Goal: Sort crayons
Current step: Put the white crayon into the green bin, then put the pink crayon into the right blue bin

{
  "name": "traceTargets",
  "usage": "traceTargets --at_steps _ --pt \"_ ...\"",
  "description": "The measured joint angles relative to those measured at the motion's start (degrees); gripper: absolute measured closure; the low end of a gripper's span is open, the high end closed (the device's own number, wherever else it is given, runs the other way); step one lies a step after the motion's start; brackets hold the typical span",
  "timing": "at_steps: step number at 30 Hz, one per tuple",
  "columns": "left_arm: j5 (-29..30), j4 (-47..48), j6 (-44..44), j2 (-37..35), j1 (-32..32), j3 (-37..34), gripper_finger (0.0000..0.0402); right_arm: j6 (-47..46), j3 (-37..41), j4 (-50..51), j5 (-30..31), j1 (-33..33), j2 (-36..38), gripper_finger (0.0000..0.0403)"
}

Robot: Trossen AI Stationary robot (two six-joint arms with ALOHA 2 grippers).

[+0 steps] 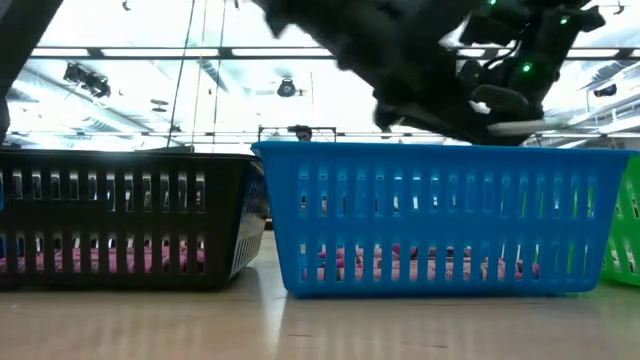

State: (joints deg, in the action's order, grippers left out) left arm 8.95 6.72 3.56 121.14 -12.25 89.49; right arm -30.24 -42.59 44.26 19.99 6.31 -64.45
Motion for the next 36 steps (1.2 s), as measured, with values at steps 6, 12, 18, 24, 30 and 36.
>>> traceTargets --at_steps 6,12,18,24,30,36 --pt "0.01 5.67 1.82 5.08 -1.70 9.44 0.0365 0.38 -0.02 -2.04 1.67 -0.20 1.00 0.0294" --pt "-0.22 3.52 5.29 10.41 -3.56 15.88 0.0365 2.96 -0.04 -2.59 5.05 -0.18 0.92 0.0294" --pt "-0.20 0.94 11.47 12.65 -4.62 16.66 0.0365 5.22 -0.04 -5.18 7.41 -0.15 0.97 0.0294" --pt "-3.19 -1.94 13.85 15.14 -4.81 16.68 0.0365 7.50 -0.04 -6.27 7.00 -0.15 0.85 0.0294" --pt "-3.65 -2.98 13.45 15.52 -5.01 16.70 0.0314 9.03 -0.04 -7.28 4.38 -0.15 0.86 0.0294" --pt "-3.65 -2.03 11.56 15.35 -4.71 16.70 0.0246 9.85 -0.04 -7.41 3.96 -0.15 0.86 0.0294"
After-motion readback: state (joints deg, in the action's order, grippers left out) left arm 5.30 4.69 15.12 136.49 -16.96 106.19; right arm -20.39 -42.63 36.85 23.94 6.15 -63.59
